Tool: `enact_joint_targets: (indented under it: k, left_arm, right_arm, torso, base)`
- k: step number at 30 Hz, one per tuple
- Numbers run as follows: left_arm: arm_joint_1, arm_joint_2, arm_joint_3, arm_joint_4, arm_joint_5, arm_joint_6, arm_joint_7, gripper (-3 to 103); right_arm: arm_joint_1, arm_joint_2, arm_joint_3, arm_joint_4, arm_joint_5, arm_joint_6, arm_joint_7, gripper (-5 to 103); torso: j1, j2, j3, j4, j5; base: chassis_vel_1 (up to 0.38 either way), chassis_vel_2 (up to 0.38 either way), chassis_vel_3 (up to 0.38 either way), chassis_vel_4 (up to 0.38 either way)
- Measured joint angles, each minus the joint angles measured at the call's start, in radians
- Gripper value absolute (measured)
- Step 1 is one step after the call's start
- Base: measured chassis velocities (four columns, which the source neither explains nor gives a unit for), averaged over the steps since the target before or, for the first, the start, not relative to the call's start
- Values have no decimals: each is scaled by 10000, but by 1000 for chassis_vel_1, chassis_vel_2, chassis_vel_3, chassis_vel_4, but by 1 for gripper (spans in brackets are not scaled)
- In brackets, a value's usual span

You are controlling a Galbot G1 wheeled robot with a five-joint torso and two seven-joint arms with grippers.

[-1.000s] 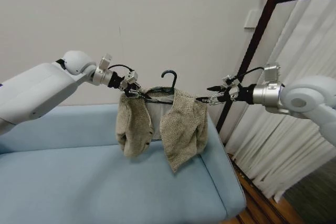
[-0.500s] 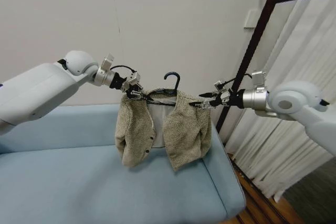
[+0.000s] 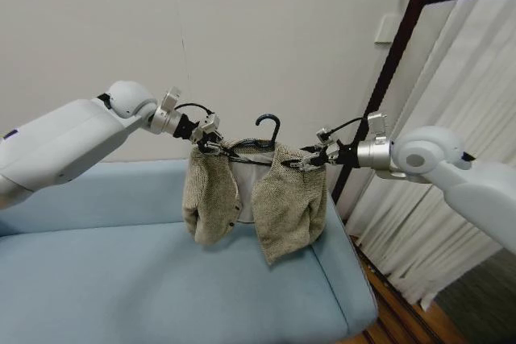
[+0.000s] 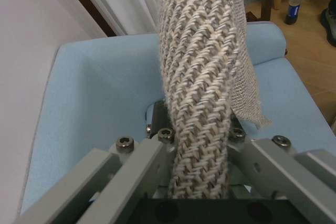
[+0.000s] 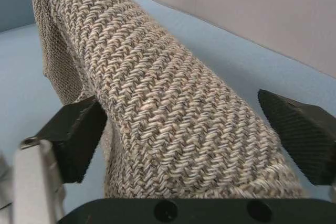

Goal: Pick up the clothes from the sofa and hang them on the clothes hanger.

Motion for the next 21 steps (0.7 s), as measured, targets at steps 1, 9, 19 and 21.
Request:
enact_joint_targets:
  k: [1,9,19,21]
  left_arm:
    - [0,0,0,0,0,0,0,8]
    - [55,-112,5,70,86,-138,204,8]
    - [112,-206,-47,125,129,-300,249,8]
    - [114,-207,-56,124,130,-308,238,8]
  right_arm:
    - [0,0,0,0,0,0,0,91]
    - [-80,-213,-5,132,-92,89,-187,58]
    - [-86,-392,-28,326,-104,188,-306,24]
    - [-143,-427,-11,373,-103,218,-313,20]
  torso:
    - [0,0,0,0,0]
    - [-1,0,-1,-2,0]
    - [0,0,-2,-1,0]
    - [0,-1,-1,-1,0]
  base:
    - [0,0,0,0]
    - [0,0,0,0]
    - [0,0,0,0]
    - [0,0,0,0]
